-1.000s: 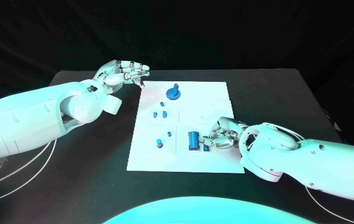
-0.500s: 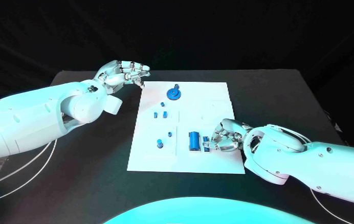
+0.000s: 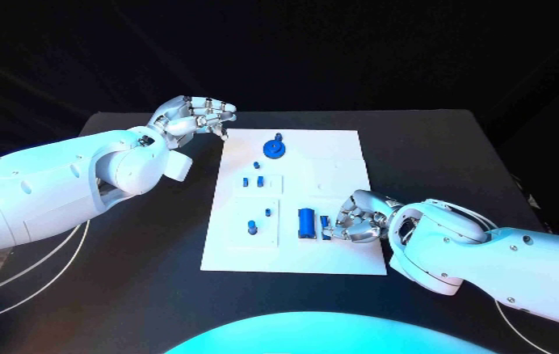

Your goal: Assemble the parts on the task board

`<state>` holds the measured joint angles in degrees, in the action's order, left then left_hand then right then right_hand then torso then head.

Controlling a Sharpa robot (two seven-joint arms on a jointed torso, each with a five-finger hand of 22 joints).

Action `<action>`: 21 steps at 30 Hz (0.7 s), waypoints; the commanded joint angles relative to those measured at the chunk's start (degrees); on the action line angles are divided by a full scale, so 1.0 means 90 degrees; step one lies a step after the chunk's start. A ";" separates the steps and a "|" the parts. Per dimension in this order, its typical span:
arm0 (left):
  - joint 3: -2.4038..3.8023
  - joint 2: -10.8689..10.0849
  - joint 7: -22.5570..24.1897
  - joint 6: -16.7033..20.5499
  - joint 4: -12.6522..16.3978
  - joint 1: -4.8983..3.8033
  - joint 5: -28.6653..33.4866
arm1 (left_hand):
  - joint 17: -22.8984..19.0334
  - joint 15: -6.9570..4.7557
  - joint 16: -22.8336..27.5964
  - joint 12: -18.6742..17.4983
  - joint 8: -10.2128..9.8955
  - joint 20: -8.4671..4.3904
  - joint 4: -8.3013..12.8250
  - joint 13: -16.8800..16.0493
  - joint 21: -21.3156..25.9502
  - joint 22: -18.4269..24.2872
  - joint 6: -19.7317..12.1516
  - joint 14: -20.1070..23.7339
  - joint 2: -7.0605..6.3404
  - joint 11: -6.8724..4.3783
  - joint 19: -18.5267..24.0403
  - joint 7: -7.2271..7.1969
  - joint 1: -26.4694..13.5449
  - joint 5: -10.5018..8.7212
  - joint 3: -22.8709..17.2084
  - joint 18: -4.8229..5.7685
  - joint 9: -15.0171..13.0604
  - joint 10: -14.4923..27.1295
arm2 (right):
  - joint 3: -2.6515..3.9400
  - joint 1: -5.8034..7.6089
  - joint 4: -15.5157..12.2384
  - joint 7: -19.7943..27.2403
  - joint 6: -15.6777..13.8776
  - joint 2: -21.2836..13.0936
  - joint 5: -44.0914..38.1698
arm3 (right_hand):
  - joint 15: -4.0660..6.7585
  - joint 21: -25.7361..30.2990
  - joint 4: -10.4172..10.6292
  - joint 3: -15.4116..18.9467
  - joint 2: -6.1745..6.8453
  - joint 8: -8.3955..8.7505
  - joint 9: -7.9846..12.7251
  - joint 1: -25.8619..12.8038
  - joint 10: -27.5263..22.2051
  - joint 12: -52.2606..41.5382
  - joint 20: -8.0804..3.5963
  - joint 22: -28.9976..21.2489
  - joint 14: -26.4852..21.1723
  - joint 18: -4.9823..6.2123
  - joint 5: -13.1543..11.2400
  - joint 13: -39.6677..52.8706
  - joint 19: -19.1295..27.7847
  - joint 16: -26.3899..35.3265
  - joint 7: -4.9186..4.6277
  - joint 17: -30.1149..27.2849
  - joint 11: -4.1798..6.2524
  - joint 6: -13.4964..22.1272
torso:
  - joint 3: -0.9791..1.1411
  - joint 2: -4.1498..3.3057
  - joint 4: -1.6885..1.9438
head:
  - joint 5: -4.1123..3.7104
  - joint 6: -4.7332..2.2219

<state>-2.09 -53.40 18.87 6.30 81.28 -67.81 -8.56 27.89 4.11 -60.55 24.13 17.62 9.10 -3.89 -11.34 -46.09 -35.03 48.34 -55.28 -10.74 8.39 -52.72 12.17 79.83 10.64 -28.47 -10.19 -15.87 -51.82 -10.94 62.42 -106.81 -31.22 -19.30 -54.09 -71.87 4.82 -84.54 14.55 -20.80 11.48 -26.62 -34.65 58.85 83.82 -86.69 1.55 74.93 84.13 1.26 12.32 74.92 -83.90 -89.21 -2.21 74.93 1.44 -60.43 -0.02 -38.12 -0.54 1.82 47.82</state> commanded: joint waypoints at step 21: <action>0.0004 0.0015 0.0026 -0.0078 0.0000 -0.0003 0.0003 | -0.0009 0.0012 -0.0016 0.0036 0.0022 0.0042 -0.0034 0.0009 0.0024 0.0004 -0.0050 0.0052 0.0045 0.0007 0.0009 -0.0001 0.0006 0.0036 0.0013 -0.0033 0.0006 0.0046 | -0.0001 -0.0040 0.0323 0.0110 0.0132 0.0214 -0.0195 | 0.0034 -0.0028 -0.0100 0.0017 -0.0026 0.0005 0.0014 0.0367 0.0570 -0.0036 -0.0038 0.1531 0.0629 -0.0032 -0.0070 0.1532 -0.0513 -0.0037 -0.0003 0.1560 0.0039 0.0001 | -0.0008 0.0001 0.0003 | 0.0010 0.0007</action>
<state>-2.09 -53.33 18.78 6.30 81.19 -67.81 -8.56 27.90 4.11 -60.55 24.13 17.62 9.10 -3.88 -11.34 -46.09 -35.03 48.34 -55.27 -10.74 8.39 -52.72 12.17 79.83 10.64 -28.47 -10.18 -15.87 -51.82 -10.90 62.23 -104.09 -30.69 -18.25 -52.23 -72.17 4.82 -84.54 13.97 -20.58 11.23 -26.78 -34.63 61.47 83.83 -86.69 1.55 74.92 84.13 1.26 12.06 74.91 -83.90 -89.21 -2.13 74.92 1.44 -60.52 -0.05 -38.14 -0.48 1.84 47.87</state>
